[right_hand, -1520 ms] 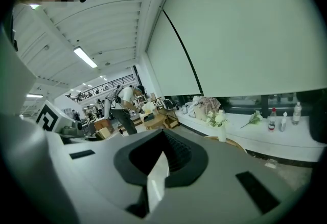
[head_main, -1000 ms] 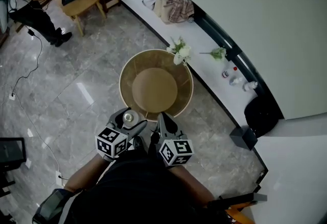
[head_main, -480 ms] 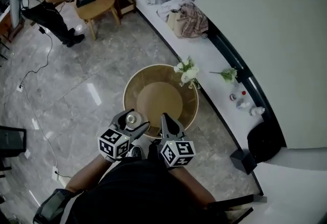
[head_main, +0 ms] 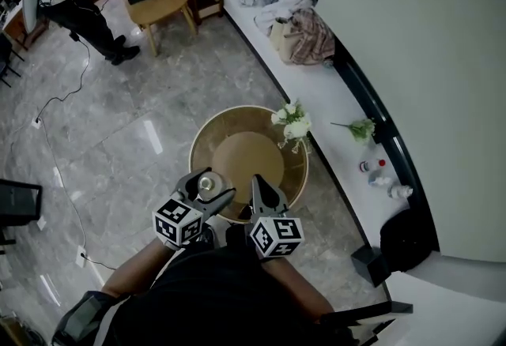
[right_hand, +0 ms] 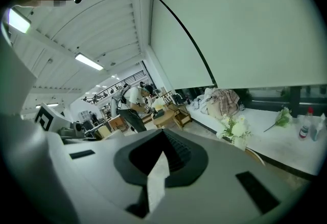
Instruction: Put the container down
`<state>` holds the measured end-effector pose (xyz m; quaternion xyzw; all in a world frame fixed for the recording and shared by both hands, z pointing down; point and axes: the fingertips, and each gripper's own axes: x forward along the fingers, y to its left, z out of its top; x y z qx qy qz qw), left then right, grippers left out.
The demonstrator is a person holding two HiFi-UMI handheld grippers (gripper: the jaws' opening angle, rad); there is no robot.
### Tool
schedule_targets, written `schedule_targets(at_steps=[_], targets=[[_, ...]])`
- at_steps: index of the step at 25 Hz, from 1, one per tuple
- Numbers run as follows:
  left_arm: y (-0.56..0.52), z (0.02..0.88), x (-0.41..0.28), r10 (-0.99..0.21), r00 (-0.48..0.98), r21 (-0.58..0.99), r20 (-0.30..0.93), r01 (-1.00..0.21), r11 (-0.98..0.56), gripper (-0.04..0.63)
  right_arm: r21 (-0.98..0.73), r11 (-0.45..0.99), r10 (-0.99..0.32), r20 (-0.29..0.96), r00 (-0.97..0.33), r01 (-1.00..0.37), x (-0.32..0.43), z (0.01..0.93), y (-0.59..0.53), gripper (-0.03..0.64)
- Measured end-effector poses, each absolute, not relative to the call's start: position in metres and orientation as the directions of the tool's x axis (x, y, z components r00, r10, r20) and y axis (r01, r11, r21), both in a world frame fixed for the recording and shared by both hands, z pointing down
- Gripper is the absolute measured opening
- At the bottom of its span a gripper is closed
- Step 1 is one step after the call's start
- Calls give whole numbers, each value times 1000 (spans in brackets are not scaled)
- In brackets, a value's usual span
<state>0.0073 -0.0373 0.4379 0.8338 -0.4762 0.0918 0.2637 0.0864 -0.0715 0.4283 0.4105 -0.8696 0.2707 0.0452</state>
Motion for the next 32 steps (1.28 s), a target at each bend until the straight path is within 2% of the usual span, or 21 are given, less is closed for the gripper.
schedule_targets(at_steps=[16,32], targets=[[-90,458,-27,-798,366,252,478,-928,-274,354,-449,529,-651,329,-684,-720,85,462,-129,2],[-178,567,-68,-766,341,103,544,-934,-342,354,-281,504,-703,416,-577,-817,64,548,-204,2]])
